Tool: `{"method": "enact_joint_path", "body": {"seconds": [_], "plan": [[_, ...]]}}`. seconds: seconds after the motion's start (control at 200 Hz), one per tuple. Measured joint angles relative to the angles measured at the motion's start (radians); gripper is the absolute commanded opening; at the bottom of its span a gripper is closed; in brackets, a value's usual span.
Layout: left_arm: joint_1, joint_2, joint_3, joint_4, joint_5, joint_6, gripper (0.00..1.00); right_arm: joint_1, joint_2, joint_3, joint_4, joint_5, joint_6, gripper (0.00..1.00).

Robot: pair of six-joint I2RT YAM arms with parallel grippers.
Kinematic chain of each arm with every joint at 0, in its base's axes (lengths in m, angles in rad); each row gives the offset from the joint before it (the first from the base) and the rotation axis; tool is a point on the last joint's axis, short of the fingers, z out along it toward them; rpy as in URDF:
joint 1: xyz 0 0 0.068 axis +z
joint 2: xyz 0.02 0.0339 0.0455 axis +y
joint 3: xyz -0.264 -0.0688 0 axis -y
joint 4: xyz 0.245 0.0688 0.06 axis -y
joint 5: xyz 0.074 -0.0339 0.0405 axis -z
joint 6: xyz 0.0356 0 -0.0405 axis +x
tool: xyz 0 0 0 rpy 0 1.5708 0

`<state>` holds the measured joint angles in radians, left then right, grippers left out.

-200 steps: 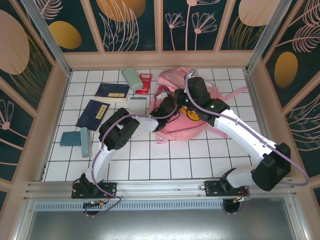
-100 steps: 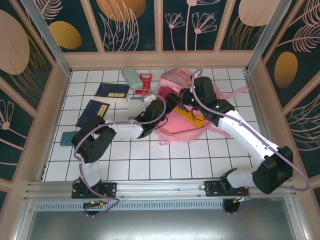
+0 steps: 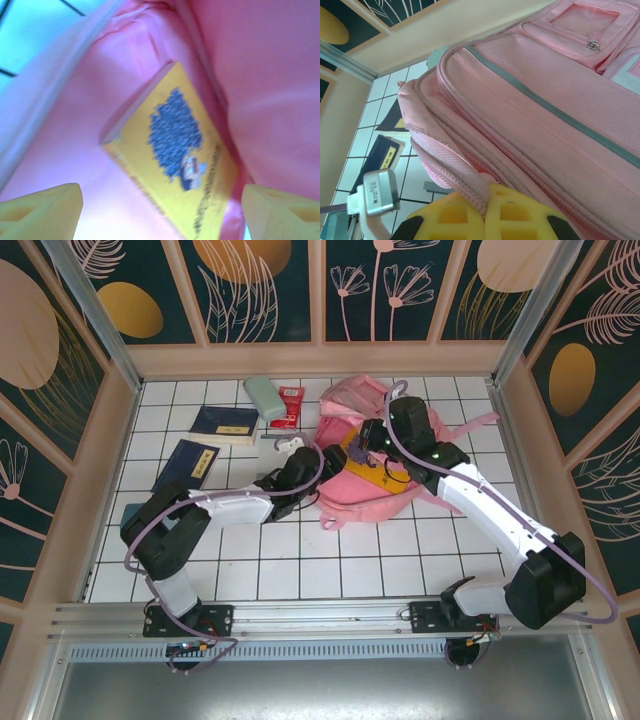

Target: Pack the student bag

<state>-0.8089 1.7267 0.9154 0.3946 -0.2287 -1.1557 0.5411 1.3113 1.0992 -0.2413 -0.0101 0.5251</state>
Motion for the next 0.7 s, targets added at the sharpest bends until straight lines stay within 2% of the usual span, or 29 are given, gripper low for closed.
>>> {"method": "enact_joint_path", "body": {"seconds": [0.115,0.21,0.25,0.29,0.47,0.495,0.561,0.611,0.701], "plan": [[0.026,-0.11,-0.06,-0.064,-0.017,0.021,0.84,0.021,-0.004,-0.06,0.029,-0.01,-0.019,0.0],[0.083,-0.209,-0.109,-0.104,-0.028,0.041,0.85,0.053,-0.003,-0.105,0.032,0.008,-0.032,0.0],[0.11,-0.249,-0.13,-0.123,-0.041,0.053,0.9,0.058,-0.002,-0.122,0.034,0.018,-0.034,0.0],[0.136,-0.284,-0.15,-0.141,-0.056,0.069,0.91,0.058,-0.002,-0.141,0.036,0.029,-0.037,0.0],[0.208,-0.368,-0.199,-0.221,-0.092,0.14,0.91,0.056,-0.028,-0.233,0.029,0.072,-0.041,0.0],[0.216,-0.37,-0.2,-0.228,-0.093,0.148,0.91,0.055,-0.037,-0.246,0.026,0.076,-0.041,0.04],[0.252,-0.37,-0.2,-0.24,-0.091,0.174,0.91,0.053,-0.064,-0.273,0.024,0.081,-0.048,0.24],[0.281,-0.37,-0.2,-0.245,-0.087,0.192,0.91,0.054,-0.083,-0.286,0.024,0.079,-0.056,0.34],[0.325,-0.364,-0.199,-0.245,-0.087,0.225,0.9,0.065,-0.103,-0.293,0.026,0.081,-0.065,0.42]]}}
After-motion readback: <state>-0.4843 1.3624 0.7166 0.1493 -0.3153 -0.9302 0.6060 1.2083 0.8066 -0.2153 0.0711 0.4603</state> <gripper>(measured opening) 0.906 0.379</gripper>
